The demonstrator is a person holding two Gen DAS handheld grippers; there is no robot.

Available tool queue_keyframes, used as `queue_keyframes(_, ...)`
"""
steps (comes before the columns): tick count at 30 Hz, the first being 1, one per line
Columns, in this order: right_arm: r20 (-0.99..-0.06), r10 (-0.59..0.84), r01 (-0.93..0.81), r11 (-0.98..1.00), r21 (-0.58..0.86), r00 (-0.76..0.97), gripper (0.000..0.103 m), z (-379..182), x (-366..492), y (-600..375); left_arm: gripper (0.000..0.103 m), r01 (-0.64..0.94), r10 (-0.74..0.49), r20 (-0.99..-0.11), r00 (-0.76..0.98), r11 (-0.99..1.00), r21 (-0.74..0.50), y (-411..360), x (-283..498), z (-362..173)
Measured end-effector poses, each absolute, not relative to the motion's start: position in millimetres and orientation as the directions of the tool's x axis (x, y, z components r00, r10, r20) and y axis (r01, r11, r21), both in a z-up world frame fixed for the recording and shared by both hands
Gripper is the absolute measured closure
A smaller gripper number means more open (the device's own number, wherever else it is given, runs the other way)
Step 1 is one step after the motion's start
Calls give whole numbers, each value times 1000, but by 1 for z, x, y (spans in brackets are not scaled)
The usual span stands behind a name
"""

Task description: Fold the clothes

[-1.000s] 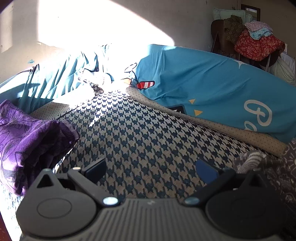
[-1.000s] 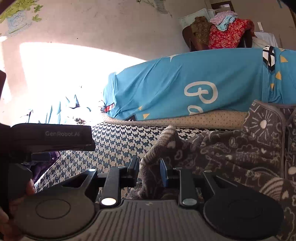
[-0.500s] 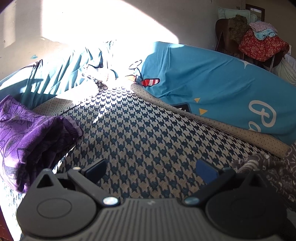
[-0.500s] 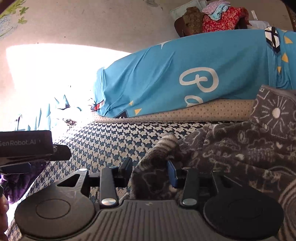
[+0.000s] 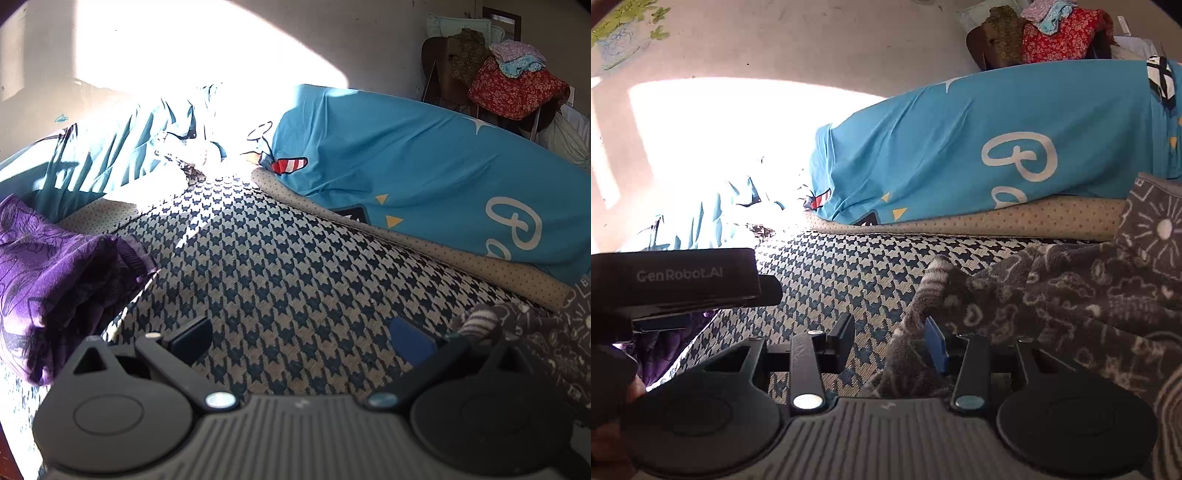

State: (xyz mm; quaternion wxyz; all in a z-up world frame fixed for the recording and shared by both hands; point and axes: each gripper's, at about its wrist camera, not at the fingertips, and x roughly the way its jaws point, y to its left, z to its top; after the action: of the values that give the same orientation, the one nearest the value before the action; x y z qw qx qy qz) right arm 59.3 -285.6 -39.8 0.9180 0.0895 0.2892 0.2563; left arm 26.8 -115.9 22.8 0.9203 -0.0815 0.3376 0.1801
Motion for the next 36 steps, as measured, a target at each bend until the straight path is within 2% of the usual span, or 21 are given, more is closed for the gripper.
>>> queue_keyframes(3, -501, 477, -366, 878, 308, 722, 60, -30, 46, -307, 0, -305, 210, -645, 735, 952, -38, -130, 25, 23)
queue_keyframes(7, -563, 339, -222, 937, 268, 754, 60, -16, 27, -343, 0, -201, 135, -654, 745, 979, -27, -151, 25, 19)
queue_keyframes(10, -572, 266, -126, 954, 273, 776, 60, -3, 8, -381, 0, -124, 78, -667, 741, 992, -23, -167, 24, 14)
queue_keyframes(14, -590, 122, 2, 979, 206, 798, 59, 12, -14, -430, 0, -40, 25, -666, 746, 999, -7, -185, 22, 10)
queue_keyframes(19, -623, -20, 170, 968, 183, 782, 59, 11, -24, -487, 0, 48, -43, -656, 754, 999, -11, -202, 19, 11)
queue_keyframes(26, -668, -77, 216, 968, 128, 740, 59, -1, -28, -513, 0, 175, -134, -711, 691, 985, -16, -227, 22, -6)
queue_keyframes(29, -682, -69, 211, 969, 127, 728, 59, -6, -28, -514, 0, 171, -106, -758, 644, 985, 7, -231, 27, -19)
queue_keyframes(33, -690, -45, 174, 977, 119, 723, 59, -14, -25, -509, 0, 133, -125, -797, 592, 990, -57, -221, 34, -30)
queue_keyframes(35, -696, -43, 156, 983, 100, 717, 67, -18, -23, -503, 0, 117, -144, -806, 575, 989, -93, -216, 36, -32)
queue_keyframes(36, -694, -51, 151, 985, 84, 718, 76, -18, -22, -500, 0, 108, -153, -810, 566, 988, -111, -213, 37, -33)
